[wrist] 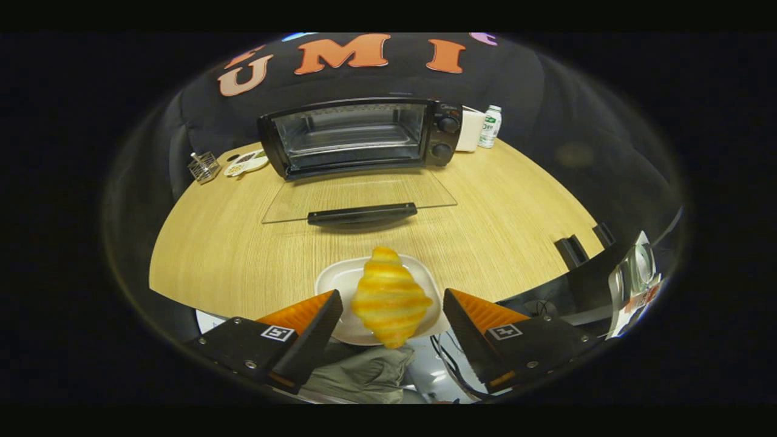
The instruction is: Open the toaster oven, put the food inside, and close the toaster oven door.
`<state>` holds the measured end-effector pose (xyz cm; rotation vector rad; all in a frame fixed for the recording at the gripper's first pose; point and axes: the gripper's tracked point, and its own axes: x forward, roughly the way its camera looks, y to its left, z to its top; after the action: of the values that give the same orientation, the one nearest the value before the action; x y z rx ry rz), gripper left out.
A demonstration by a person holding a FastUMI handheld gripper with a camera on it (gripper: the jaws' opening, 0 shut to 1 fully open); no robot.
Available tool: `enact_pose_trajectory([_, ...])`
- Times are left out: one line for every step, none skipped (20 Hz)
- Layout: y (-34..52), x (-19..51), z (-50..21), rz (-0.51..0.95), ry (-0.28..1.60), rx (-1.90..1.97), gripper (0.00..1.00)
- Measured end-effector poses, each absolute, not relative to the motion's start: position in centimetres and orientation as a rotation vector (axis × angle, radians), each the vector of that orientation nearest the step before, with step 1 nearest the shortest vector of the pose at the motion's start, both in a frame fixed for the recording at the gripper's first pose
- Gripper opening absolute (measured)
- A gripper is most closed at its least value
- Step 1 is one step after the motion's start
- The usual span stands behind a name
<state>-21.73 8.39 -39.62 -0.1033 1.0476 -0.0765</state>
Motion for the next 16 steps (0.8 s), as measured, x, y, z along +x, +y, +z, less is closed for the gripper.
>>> enact_pose_trajectory([8.5,-22.3,-39.9,-0.078,1.055,-0.107,0.99])
enact_pose_trajectory([8.6,-22.7,-40.1,-0.079,1.063,-0.106,0.99])
enact_pose_trajectory([8.6,-23.2,-40.5,-0.080,1.076,-0.104,0.99])
enact_pose_trajectory([8.6,-23.4,-40.9,-0.082,1.089,-0.104,0.99])
enact_pose_trajectory([8.6,-23.7,-41.2,-0.083,1.096,-0.106,0.99])
enact_pose_trajectory([8.6,-23.8,-41.5,-0.084,1.101,-0.108,1.00])
enact_pose_trajectory([8.6,-24.0,-42.0,-0.084,1.110,-0.110,1.00])
enact_pose_trajectory([8.6,-24.2,-42.5,-0.086,1.123,-0.110,1.00])
enact_pose_trajectory([8.6,-24.2,-42.9,-0.087,1.132,-0.108,1.00])
enact_pose_trajectory([8.7,-24.3,-43.2,-0.088,1.143,-0.103,1.00])
enact_pose_trajectory([8.9,-24.4,-43.5,-0.086,1.148,-0.098,1.00])
enact_pose_trajectory([8.8,-24.4,-43.8,-0.095,1.153,-0.098,1.00])
enact_pose_trajectory([8.8,-24.6,-44.2,-0.092,1.162,-0.099,1.00])
enact_pose_trajectory([8.9,-24.5,-44.4,-0.090,1.168,-0.099,1.00])
enact_pose_trajectory([8.9,-24.5,-44.6,-0.087,1.171,-0.097,1.00])
enact_pose_trajectory([9.0,-24.5,-44.8,-0.086,1.172,-0.092,1.00])
